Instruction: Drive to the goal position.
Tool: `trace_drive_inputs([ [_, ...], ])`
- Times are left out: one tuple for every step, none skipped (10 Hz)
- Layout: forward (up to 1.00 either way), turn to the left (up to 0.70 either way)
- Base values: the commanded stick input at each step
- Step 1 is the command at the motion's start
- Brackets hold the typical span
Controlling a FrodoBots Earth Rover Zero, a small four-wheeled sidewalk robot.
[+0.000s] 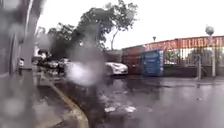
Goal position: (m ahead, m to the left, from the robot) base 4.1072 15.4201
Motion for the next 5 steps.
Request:
trace_drive_inputs([
  [1.0, 0.0],
  [1.0, 0.0],
  [1.0, 0.0],
  [1.0, 0.32],
  [1.0, 0.4],
])
